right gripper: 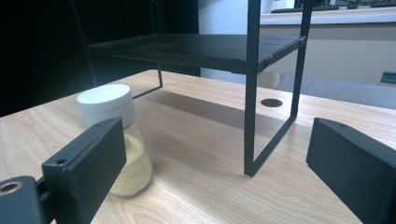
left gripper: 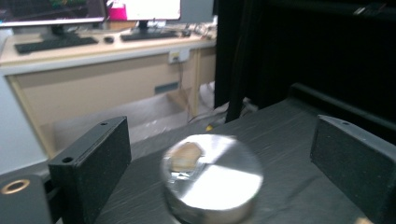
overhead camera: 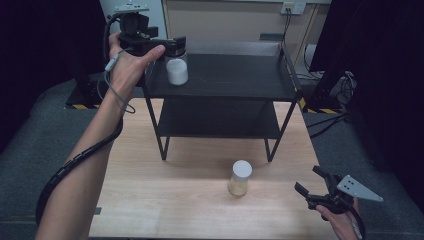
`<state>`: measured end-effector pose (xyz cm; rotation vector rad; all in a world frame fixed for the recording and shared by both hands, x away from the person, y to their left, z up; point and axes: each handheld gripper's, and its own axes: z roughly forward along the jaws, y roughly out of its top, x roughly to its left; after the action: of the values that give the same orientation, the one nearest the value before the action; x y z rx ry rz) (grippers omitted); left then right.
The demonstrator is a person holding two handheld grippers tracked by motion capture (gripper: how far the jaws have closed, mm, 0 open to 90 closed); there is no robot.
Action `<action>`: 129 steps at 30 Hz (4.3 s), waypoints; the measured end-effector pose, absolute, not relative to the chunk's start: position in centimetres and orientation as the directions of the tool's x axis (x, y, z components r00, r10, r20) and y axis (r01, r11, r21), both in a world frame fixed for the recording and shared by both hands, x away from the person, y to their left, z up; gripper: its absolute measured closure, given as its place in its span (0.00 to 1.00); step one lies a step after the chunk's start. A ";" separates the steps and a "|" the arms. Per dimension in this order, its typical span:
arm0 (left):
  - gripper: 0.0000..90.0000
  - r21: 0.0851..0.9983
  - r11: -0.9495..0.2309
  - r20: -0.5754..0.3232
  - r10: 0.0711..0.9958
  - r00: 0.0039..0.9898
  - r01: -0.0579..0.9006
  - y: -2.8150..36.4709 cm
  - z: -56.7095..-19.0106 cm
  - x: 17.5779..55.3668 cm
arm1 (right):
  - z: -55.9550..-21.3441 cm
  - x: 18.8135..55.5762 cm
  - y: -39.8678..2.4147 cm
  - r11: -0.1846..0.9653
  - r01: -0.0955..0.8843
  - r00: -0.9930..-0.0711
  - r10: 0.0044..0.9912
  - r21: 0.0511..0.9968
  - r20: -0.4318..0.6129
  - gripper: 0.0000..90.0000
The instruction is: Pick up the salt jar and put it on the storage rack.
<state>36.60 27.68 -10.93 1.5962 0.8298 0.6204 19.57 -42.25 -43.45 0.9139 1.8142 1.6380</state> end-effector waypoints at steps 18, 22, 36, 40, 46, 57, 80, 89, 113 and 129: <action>0.04 0.995 -0.079 0.005 0.633 0.774 0.058 29.4 -14.8 30.3 | -43.3 19.6 -41.9 0.054 0.140 -0.641 0.766 0.989 0.048 0.06; 0.03 0.996 -0.076 0.009 0.597 0.802 0.045 30.1 -16.2 29.8 | -43.3 19.6 -41.9 0.056 0.140 -0.642 0.765 0.989 0.048 0.06; 0.03 0.995 -0.099 0.043 0.518 0.854 0.009 31.7 -21.8 28.9 | -43.2 19.6 -41.7 0.062 0.144 -0.646 0.762 0.988 0.047 0.06; 0.04 0.993 -0.122 0.063 0.496 0.866 -0.002 31.3 -23.6 28.2 | -43.2 19.6 -41.7 0.065 0.145 -0.648 0.761 0.987 0.045 0.06; 0.04 0.989 -0.147 0.077 0.486 0.871 -0.005 30.4 -26.4 27.0 | -43.2 19.6 -41.7 0.066 0.145 -0.649 0.760 0.987 0.045 0.06; 0.04 0.988 -0.148 0.049 0.507 0.860 0.031 29.6 -31.6 25.2 | -43.2 19.5 -41.6 0.064 0.142 -0.647 0.761 0.988 0.043 0.06; 0.02 0.992 -0.047 -0.067 0.594 0.802 0.118 30.5 -39.4 23.1 | -43.2 19.5 -41.6 0.068 0.146 -0.643 0.764 0.987 0.042 0.06; 0.02 0.991 -0.043 -0.070 0.629 0.774 0.124 30.6 -40.2 22.5 | -43.2 19.6 -41.5 0.072 0.146 -0.644 0.764 0.987 0.040 0.06; 0.02 0.988 -0.052 -0.075 0.666 0.743 0.147 32.6 -40.7 22.2 | -43.2 19.6 -41.5 0.075 0.146 -0.645 0.763 0.986 0.038 0.06; 0.01 0.986 -0.044 -0.092 0.664 0.742 0.161 32.8 -40.8 22.3 | -43.2 19.5 -41.5 0.075 0.147 -0.643 0.765 0.986 0.037 0.06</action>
<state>22.34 32.78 -40.82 1.5925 0.6820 0.4618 19.49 -41.47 -43.21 0.9006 1.8558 1.6062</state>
